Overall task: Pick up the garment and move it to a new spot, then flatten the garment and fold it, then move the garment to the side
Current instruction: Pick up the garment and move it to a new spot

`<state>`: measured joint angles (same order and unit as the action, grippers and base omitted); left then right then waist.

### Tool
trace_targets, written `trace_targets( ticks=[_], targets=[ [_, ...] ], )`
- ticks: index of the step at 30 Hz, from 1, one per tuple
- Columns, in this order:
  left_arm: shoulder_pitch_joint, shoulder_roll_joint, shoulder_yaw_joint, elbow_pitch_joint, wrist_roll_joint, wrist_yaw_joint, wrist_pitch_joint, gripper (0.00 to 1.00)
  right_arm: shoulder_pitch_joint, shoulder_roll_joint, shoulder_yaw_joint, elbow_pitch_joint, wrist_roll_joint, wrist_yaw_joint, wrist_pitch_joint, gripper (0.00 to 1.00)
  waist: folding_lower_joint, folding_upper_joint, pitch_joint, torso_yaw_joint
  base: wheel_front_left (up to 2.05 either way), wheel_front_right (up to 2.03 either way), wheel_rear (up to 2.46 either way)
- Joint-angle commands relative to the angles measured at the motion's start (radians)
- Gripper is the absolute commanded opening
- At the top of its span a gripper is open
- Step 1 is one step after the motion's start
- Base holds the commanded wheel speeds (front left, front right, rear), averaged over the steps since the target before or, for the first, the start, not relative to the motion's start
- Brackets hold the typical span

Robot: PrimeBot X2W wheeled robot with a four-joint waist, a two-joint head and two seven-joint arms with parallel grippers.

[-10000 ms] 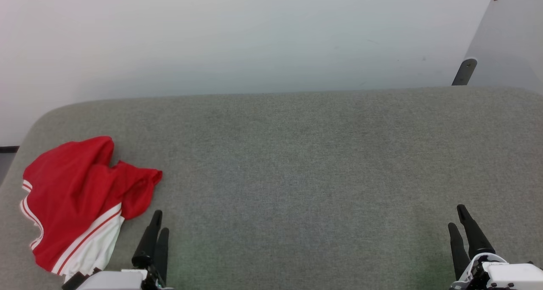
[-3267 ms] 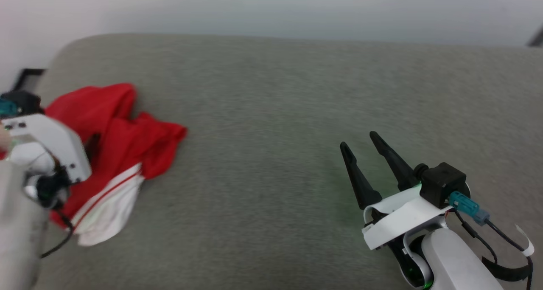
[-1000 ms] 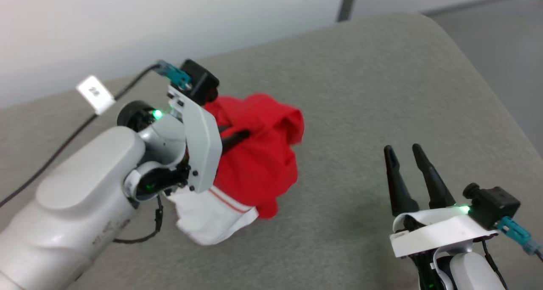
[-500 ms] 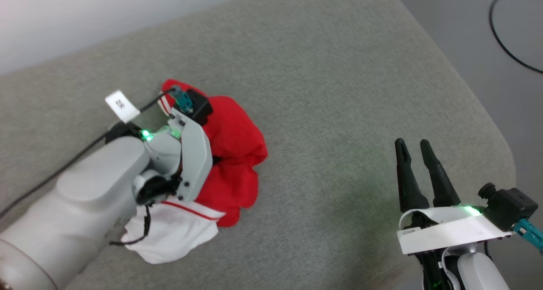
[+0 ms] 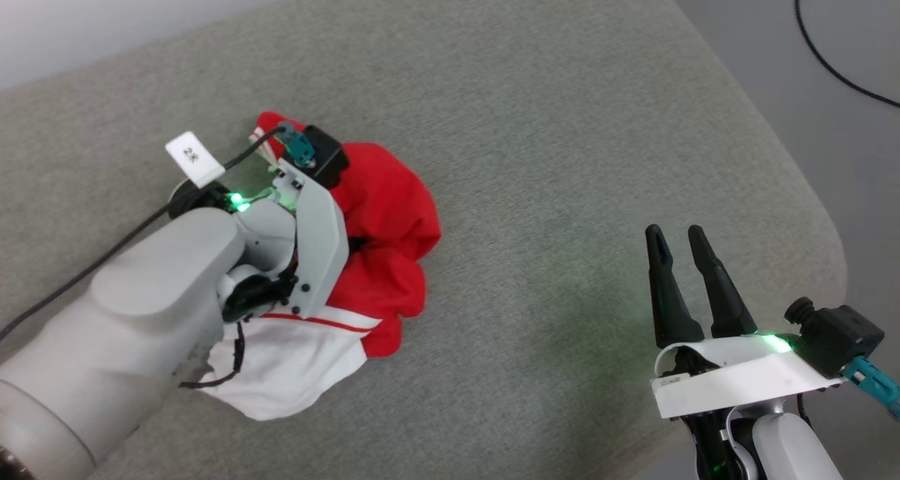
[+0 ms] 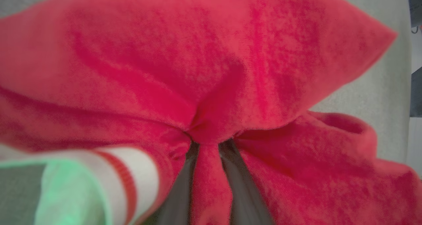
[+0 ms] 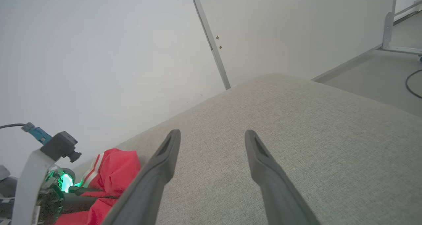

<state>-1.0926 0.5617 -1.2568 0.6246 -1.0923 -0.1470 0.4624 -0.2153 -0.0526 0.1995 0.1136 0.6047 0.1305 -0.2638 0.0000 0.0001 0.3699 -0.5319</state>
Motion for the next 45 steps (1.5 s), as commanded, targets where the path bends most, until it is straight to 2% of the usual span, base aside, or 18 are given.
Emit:
trace_targets(
  ticks=[1, 11, 16, 25, 29, 33, 37, 41, 45],
  targets=[
    [0.046, 0.008, -0.038, 0.040, 0.010, 0.029, -0.003, 1.00, -0.005, 0.003, -0.005, 0.005, -0.017, 0.000, -0.001, 1.00, 0.0000, -0.0001, -0.030, 0.048, 0.00, 0.00, 0.00],
    [-0.001, -0.034, -0.024, -0.095, -0.020, 0.018, -0.204, 1.00, 0.012, 0.002, -0.014, 0.057, -0.153, 0.000, -0.001, 1.00, 0.0000, -0.0001, -0.127, 0.243, 0.00, 0.00, 0.00],
    [0.038, -0.042, -0.004, -0.136, -0.102, 0.017, -0.333, 1.00, 0.030, -0.003, -0.031, 0.085, -0.209, 0.000, -0.001, 1.00, 0.0000, -0.0001, -0.182, 0.337, 0.00, 0.00, 0.00],
    [0.216, -0.032, 0.015, -0.112, -0.198, 0.017, -0.554, 1.00, 0.077, -0.057, -0.093, 0.138, -0.202, 0.000, -0.001, 1.00, 0.0000, -0.0001, -0.253, 0.480, 0.00, 0.00, 0.00],
    [0.306, -0.039, 0.021, -0.077, -0.207, 0.017, -0.661, 1.00, 0.104, -0.081, -0.130, 0.153, -0.191, 0.000, -0.001, 1.00, 0.0000, -0.0001, -0.278, 0.533, 0.00, 0.00, 0.00],
    [0.389, -0.038, 0.049, -0.044, -0.210, 0.017, -0.714, 1.00, 0.136, -0.100, -0.171, 0.164, -0.181, 0.000, 0.000, 1.00, 0.0000, -0.0001, -0.301, 0.576, 0.00, 0.00, 0.00],
    [0.480, -0.028, 0.153, -0.040, -0.196, 0.017, -0.728, 1.00, 0.165, -0.118, -0.193, 0.161, -0.187, 0.000, 0.007, 1.00, 0.0000, -0.0001, -0.325, 0.598, 0.00, 0.00, 0.00],
    [0.613, -0.022, 0.327, -0.063, -0.101, 0.035, -0.726, 1.00, 0.193, -0.126, -0.204, 0.151, -0.191, 0.000, 0.019, 1.00, 0.0000, -0.0001, -0.347, 0.603, 0.00, 0.00, 0.00],
    [0.746, -0.020, 0.505, -0.131, 0.022, 0.076, -0.726, 1.00, 0.219, -0.125, -0.210, 0.135, -0.197, 0.000, 0.027, 1.00, 0.0000, -0.0001, -0.371, 0.590, 0.00, 0.00, 0.00]
  ],
)
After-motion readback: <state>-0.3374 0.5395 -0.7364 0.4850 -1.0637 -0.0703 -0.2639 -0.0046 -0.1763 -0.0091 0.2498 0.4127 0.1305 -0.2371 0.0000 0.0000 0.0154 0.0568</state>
